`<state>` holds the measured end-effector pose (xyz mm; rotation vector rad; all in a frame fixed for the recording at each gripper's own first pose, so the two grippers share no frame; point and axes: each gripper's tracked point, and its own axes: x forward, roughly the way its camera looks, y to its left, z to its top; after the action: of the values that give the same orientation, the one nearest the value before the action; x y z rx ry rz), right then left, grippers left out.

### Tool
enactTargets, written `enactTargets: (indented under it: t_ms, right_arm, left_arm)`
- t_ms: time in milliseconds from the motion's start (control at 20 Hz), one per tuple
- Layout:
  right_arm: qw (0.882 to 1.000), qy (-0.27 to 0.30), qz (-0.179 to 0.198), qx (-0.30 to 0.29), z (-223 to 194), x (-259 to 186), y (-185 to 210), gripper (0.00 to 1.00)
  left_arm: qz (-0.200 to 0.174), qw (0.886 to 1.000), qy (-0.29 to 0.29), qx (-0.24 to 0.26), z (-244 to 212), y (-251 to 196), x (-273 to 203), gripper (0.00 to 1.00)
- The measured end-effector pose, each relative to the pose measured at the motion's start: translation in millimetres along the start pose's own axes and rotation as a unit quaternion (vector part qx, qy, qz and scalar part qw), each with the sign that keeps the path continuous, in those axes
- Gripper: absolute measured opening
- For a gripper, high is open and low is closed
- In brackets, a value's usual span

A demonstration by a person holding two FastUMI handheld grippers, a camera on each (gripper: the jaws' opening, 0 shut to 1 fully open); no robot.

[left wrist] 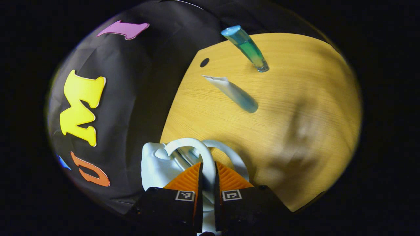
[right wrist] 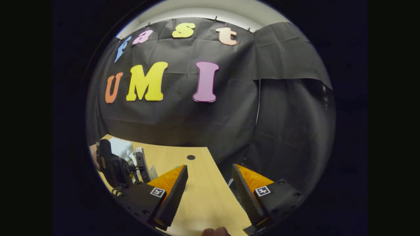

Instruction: First open the suitcase, pack the skin care products into it, and then close the suitcase.

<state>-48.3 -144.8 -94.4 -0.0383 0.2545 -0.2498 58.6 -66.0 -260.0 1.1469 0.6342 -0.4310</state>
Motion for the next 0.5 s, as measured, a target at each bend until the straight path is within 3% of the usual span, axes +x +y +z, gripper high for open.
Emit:
enactTargets:
  t_ms: [300,400,500]
  right_arm:
    - [0.999,-0.009,0.035,-0.011,9.6,-7.7,32.0,0.8]
    - [0.999,-0.012,0.047,-0.017,16.4,-9.0,47.7,0.8]
    - [0.998,-0.014,0.064,-0.021,23.0,-9.2,65.5,0.8]
  left_arm:
    - [0.079,0.987,-0.09,-0.108,-1.2,74.5,-77.8,0.07]
    - [0.082,0.974,-0.127,-0.17,-16.6,108.8,-94.4,0.07]
    - [0.11,0.956,-0.154,-0.223,-41.1,152.5,-107.5,0.07]
